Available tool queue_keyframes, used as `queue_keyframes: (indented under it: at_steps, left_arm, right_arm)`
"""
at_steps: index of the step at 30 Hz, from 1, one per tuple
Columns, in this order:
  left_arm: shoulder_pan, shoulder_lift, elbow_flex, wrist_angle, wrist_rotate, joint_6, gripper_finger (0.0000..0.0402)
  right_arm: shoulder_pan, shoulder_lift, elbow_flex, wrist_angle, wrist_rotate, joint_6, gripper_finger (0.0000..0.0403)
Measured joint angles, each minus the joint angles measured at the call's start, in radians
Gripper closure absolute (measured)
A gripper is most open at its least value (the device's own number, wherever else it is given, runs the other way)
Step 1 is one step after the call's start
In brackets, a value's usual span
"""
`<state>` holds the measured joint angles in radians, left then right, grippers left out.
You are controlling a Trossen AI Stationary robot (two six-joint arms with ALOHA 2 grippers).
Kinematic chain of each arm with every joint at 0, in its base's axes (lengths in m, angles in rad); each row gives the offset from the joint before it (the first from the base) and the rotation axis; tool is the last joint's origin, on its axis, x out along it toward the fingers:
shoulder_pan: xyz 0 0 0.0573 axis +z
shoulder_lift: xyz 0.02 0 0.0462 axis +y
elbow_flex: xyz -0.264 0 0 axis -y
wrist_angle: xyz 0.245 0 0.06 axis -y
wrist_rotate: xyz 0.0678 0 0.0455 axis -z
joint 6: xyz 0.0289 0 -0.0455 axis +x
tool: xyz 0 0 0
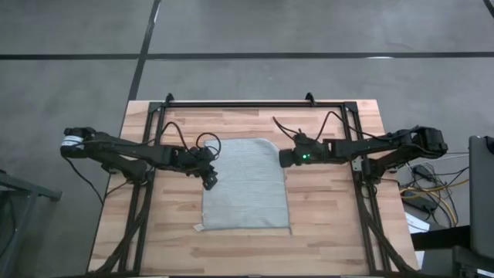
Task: Fold microfiber towels
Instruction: Fold the microfiber cloth on the table
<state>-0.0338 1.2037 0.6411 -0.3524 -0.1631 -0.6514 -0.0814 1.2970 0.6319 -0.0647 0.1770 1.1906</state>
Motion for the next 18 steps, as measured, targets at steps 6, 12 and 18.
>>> queue_keyframes:
  at_steps: [6,12,18]
  left_arm:
    - [0.000,0.000,0.000,0.000,0.000,0.000,0.0264]
    - [0.000,0.000,0.000,0.001,0.000,0.000,0.0264]
    - [0.000,0.000,0.000,0.000,0.000,0.000,0.0264]
  right_arm:
    - [0.000,0.000,0.000,0.017,-0.002,-0.018,0.0385]
    - [0.000,-0.001,0.000,0.016,0.004,-0.025,0.0385]
    - [-0.001,0.004,0.000,0.010,0.006,-0.016,0.0357]
